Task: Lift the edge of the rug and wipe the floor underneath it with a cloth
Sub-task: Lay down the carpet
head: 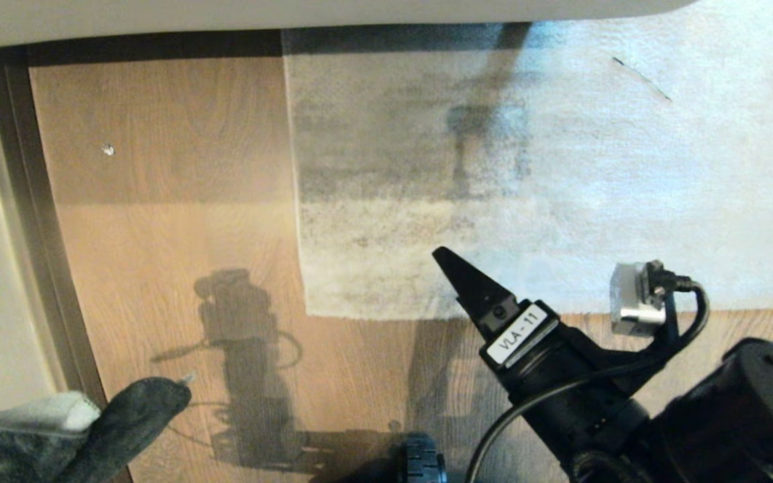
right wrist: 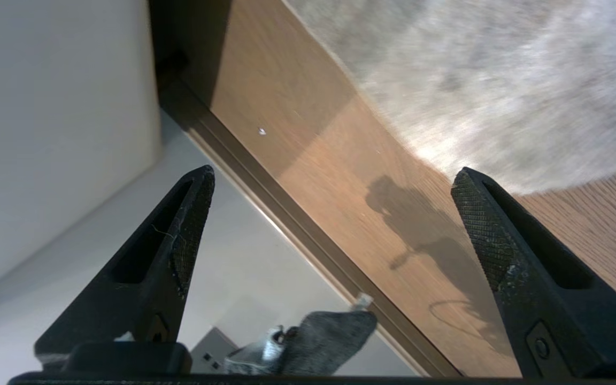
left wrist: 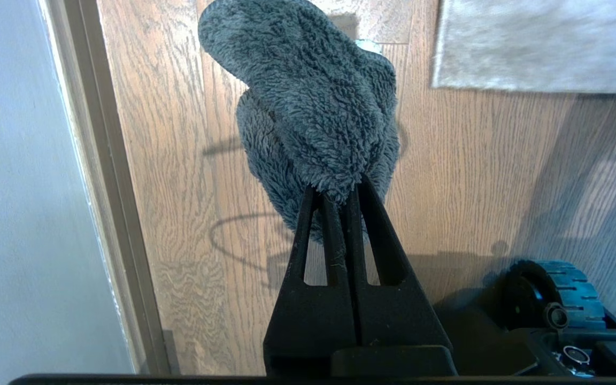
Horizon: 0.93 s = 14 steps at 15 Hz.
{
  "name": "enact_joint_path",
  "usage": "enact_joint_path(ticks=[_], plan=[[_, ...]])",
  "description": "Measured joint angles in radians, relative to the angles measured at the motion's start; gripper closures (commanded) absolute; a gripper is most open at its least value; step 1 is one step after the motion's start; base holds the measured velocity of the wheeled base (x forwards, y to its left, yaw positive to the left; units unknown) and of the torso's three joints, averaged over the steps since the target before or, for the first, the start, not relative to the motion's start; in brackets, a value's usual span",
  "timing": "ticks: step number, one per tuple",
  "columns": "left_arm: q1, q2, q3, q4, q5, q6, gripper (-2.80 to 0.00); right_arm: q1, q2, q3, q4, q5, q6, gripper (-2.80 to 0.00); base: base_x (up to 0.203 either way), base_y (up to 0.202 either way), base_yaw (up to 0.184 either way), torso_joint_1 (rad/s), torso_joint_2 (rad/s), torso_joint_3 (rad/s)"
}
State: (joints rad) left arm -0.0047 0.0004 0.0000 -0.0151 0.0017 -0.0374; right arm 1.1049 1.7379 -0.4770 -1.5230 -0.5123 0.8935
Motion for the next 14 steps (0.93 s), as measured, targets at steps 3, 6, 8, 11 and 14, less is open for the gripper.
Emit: enact_joint_path(ticks=[3, 6, 8, 11, 14], plan=[[0.000, 0.000, 0.000, 0.000, 0.000, 0.000, 0.00, 0.001, 0.034, 0.001, 0.000, -0.001, 0.002, -2.80, 0.000, 0.000, 0.000, 0.000, 0.00, 0.000], [0.000, 0.000, 0.000, 0.000, 0.001, 0.000, 0.00, 0.001, 0.059, 0.003, 0.000, 0.000, 0.006, 0.00, 0.000, 0.000, 0.000, 0.000, 0.00, 0.000], [0.000, 0.000, 0.000, 0.000, 0.000, 0.000, 0.00, 0.001, 0.078, 0.006, 0.001, 0.000, 0.008, 0.00, 0.000, 0.000, 0.000, 0.000, 0.00, 0.000], [0.000, 0.000, 0.000, 0.000, 0.000, 0.000, 0.00, 0.001, 0.117, 0.018, 0.000, 0.000, 0.012, 0.00, 0.000, 0.000, 0.000, 0.000, 0.00, 0.000], [0.000, 0.000, 0.000, 0.000, 0.001, 0.000, 0.00, 0.001, 0.174, 0.033, 0.001, 0.002, 0.013, 0.00, 0.000, 0.000, 0.000, 0.000, 0.00, 0.000]])
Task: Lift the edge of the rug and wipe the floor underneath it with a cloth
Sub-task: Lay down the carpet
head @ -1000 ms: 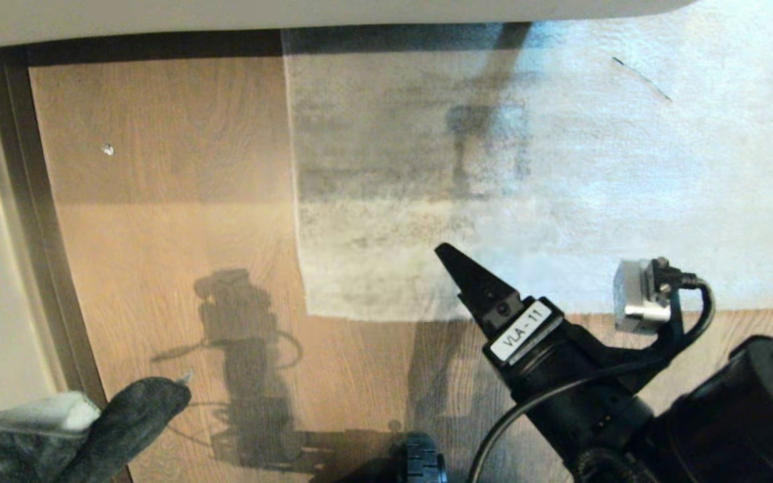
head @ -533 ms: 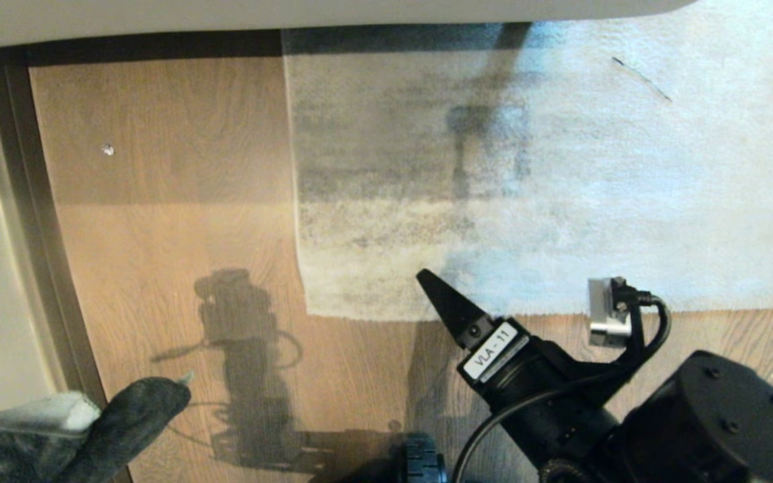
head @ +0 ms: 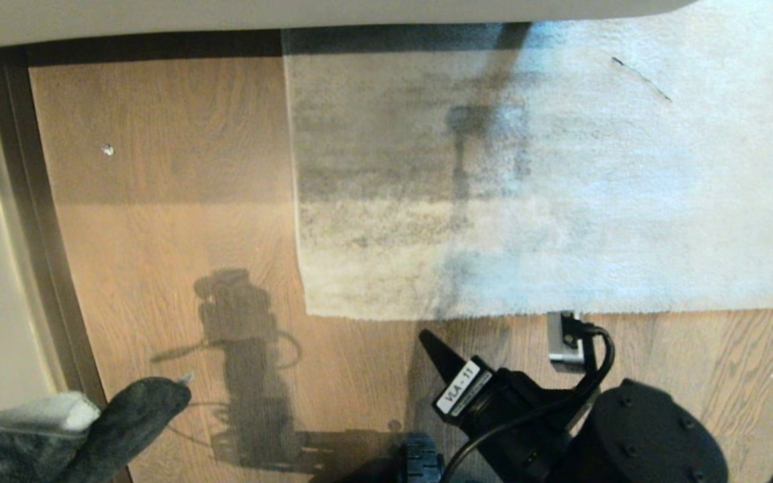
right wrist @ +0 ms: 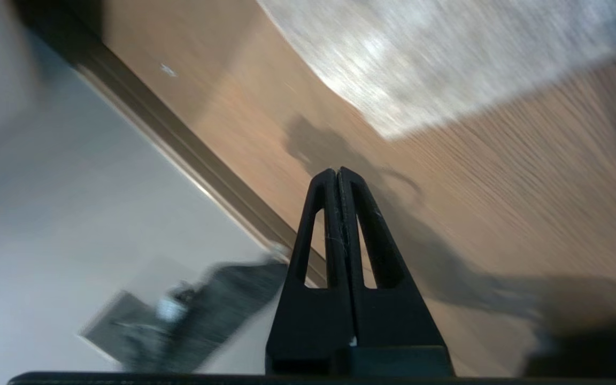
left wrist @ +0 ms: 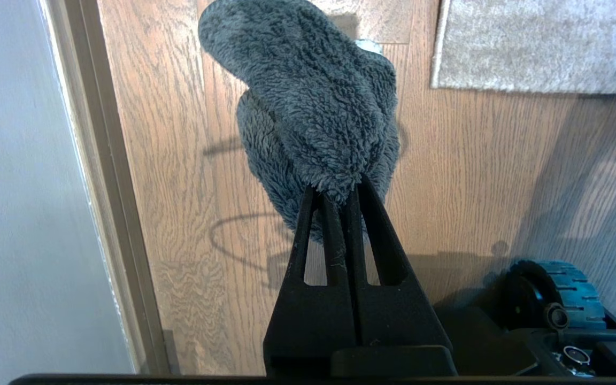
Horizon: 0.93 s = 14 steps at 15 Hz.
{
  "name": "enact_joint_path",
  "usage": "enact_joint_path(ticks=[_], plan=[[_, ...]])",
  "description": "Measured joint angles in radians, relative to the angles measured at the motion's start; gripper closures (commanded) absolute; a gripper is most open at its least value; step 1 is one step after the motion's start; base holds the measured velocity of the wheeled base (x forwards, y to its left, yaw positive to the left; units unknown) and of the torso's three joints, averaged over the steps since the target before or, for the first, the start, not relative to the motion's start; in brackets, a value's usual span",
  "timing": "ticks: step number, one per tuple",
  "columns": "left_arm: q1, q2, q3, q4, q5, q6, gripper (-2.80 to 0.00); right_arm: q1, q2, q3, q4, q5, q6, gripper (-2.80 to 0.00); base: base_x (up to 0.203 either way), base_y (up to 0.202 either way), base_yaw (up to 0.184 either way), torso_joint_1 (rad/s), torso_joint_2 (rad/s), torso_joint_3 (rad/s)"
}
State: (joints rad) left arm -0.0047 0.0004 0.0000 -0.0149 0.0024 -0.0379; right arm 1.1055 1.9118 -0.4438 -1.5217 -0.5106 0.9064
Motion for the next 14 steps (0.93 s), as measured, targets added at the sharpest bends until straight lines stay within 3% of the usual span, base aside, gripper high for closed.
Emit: enact_joint_path(ticks=[4, 10, 14], plan=[[0.000, 0.000, 0.000, 0.000, 0.000, 0.000, 0.00, 0.001, 0.050, 0.012, 0.039, 0.003, -0.015, 0.00, 0.000, 0.000, 0.000, 0.000, 0.00, 0.000], [0.000, 0.000, 0.000, 0.000, -0.001, 0.000, 0.00, 0.010, 0.087, 0.037, 0.000, 0.001, -0.163, 0.00, 0.000, 0.000, 0.000, 0.000, 0.00, 0.000], [0.000, 0.000, 0.000, 0.000, 0.001, 0.000, 0.00, 0.026, 0.069, 0.023, 0.000, 0.002, -0.157, 0.00, 0.000, 0.000, 0.000, 0.000, 0.00, 0.000]])
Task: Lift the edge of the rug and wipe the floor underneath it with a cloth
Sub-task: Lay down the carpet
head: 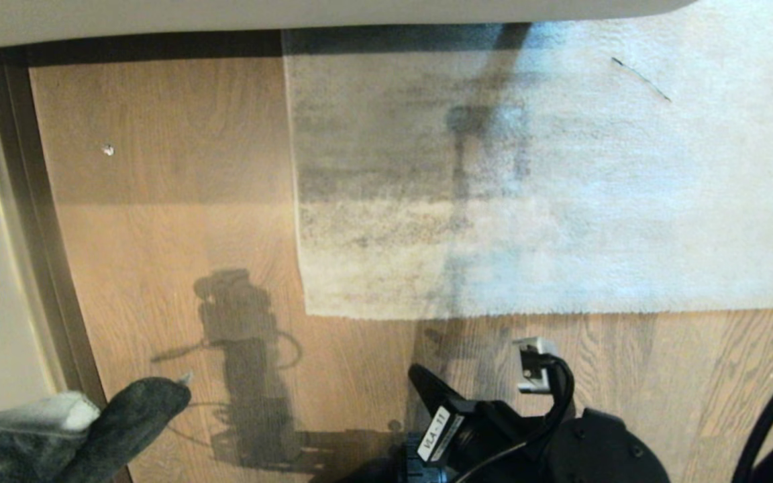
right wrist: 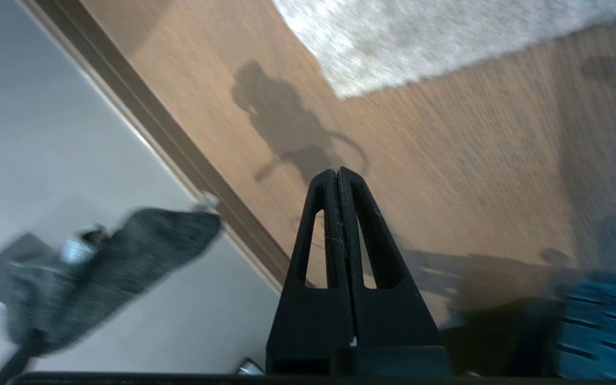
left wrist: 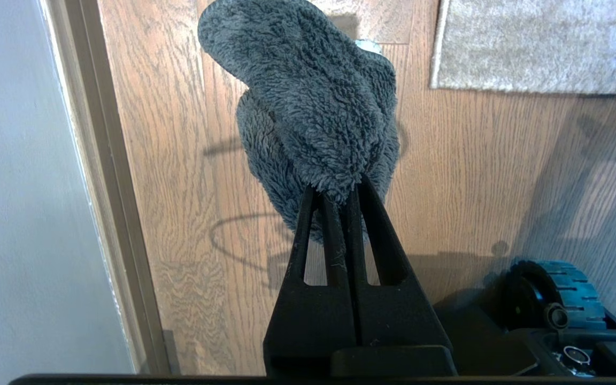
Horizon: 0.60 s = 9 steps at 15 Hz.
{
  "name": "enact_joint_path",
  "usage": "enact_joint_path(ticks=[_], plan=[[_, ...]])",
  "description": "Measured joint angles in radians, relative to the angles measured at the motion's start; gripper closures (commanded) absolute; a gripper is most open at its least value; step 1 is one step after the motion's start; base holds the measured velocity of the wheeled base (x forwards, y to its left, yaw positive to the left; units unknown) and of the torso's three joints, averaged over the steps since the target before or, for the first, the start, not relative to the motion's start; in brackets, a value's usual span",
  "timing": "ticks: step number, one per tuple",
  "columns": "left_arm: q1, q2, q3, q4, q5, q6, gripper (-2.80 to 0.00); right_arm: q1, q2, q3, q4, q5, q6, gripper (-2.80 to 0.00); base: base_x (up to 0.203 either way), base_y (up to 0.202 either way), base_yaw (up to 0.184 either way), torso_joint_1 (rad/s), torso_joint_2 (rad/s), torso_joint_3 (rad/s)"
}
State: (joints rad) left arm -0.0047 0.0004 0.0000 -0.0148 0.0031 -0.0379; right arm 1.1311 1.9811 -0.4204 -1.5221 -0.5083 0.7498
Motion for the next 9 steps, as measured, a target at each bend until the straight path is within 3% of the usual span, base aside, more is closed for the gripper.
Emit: enact_joint_path(ticks=[9], plan=[[0.000, 0.000, 0.000, 0.000, 0.000, 0.000, 0.00, 0.029, 0.120, -0.053, 0.000, -0.012, 0.006, 0.00, 0.000, 0.000, 0.000, 0.000, 0.00, 0.000]])
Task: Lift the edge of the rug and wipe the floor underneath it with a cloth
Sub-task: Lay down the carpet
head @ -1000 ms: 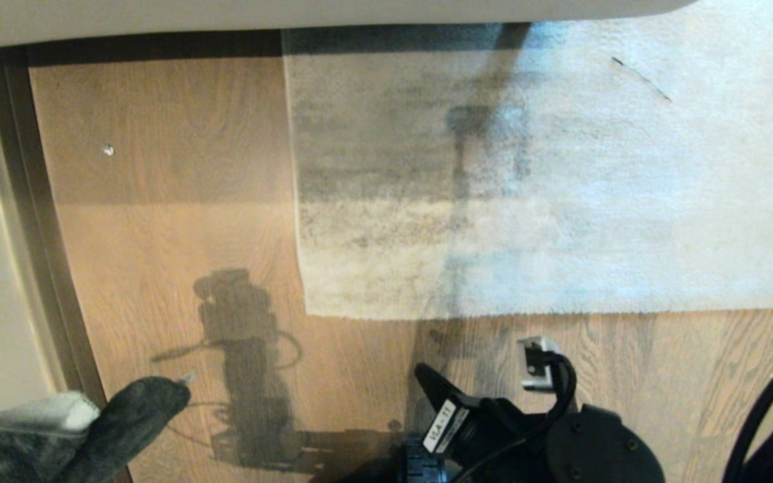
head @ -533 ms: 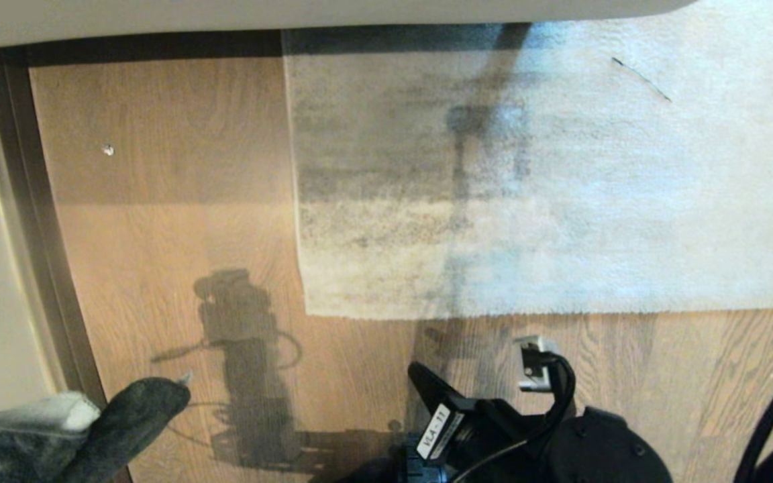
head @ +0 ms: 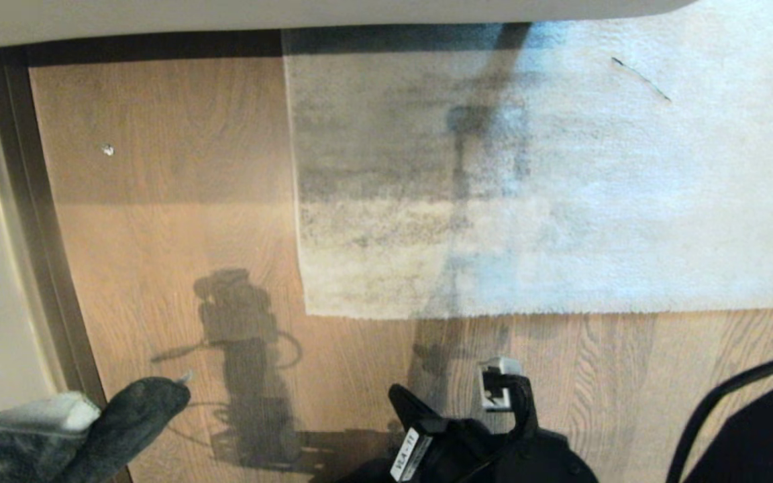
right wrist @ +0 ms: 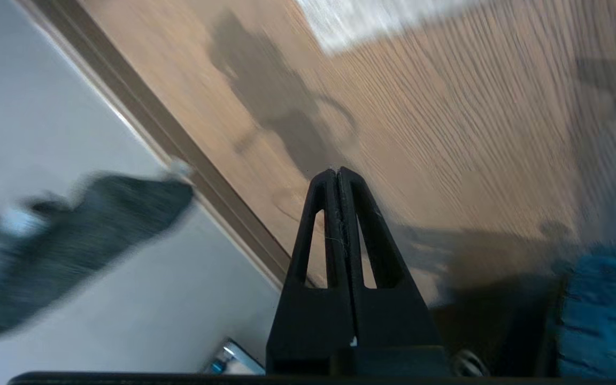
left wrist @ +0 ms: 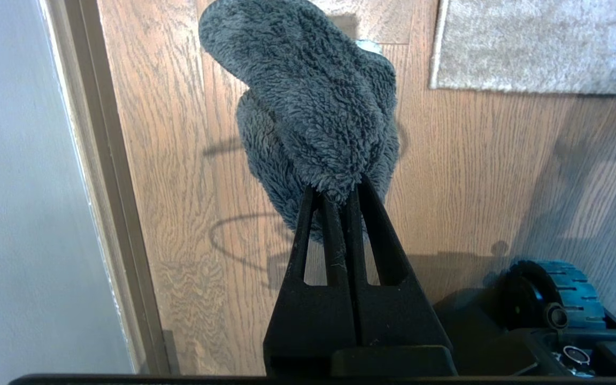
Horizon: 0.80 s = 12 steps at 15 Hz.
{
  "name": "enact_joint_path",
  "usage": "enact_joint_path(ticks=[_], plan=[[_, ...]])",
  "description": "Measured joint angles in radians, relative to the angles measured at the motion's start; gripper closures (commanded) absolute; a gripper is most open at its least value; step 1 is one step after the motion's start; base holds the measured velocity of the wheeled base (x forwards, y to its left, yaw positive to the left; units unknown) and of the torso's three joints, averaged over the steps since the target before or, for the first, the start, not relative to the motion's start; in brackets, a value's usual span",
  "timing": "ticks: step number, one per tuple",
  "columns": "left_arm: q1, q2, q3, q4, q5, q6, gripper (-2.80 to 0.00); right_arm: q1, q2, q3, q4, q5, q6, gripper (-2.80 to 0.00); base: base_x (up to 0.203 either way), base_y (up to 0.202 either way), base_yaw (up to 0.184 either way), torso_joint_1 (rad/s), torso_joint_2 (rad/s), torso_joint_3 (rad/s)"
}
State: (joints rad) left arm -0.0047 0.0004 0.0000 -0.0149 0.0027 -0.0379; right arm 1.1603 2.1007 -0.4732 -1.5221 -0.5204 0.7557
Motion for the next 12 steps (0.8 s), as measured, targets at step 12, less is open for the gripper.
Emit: enact_joint_path(ticks=[12], plan=[[0.000, 0.000, 0.000, 0.000, 0.000, 0.000, 0.00, -0.160, 0.116, -0.007, 0.114, 0.035, 0.054, 0.00, 0.000, 0.000, 0.000, 0.000, 0.00, 0.000]])
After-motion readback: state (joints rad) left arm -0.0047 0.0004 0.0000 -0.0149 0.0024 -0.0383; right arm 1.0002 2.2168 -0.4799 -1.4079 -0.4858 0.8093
